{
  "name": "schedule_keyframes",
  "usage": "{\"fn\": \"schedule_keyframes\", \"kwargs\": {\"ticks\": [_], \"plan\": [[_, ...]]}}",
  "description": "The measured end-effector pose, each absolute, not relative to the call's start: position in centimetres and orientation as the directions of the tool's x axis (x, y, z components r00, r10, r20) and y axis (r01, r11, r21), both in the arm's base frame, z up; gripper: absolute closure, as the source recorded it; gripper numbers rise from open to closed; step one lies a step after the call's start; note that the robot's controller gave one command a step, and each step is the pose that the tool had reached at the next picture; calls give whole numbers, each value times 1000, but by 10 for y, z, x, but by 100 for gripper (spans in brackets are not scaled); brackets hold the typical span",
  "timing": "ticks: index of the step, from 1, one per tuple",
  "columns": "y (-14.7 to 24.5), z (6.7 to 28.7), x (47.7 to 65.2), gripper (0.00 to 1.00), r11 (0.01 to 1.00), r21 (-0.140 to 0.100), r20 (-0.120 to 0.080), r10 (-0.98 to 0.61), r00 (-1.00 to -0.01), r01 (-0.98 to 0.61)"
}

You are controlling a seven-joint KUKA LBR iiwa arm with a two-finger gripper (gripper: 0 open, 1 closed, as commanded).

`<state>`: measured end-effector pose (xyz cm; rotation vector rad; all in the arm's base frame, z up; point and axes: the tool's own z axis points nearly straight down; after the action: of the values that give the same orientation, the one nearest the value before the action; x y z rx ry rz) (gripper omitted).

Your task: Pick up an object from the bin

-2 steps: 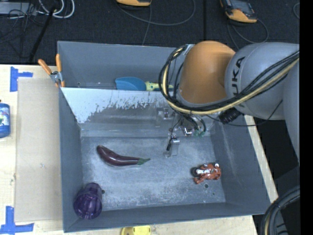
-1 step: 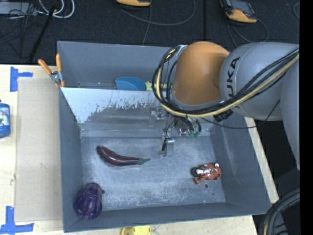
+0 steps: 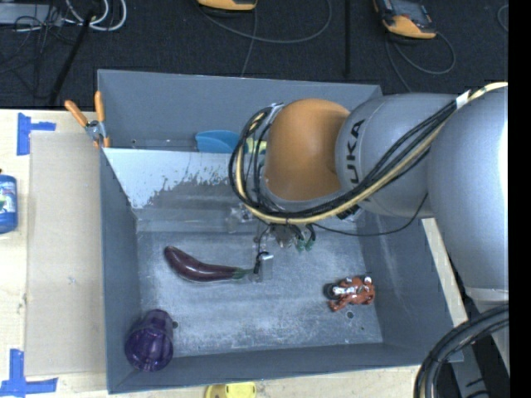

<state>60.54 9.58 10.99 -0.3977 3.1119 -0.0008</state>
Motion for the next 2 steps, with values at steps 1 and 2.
{"fn": "schedule_keyframes", "kwargs": {"ticks": [1, 2], "plan": [[109, 84, 610, 0, 957, 2, 5, -288, -957, -288], [156, 100, 617, 0, 954, 0, -2, -301, -954, -301]]}}
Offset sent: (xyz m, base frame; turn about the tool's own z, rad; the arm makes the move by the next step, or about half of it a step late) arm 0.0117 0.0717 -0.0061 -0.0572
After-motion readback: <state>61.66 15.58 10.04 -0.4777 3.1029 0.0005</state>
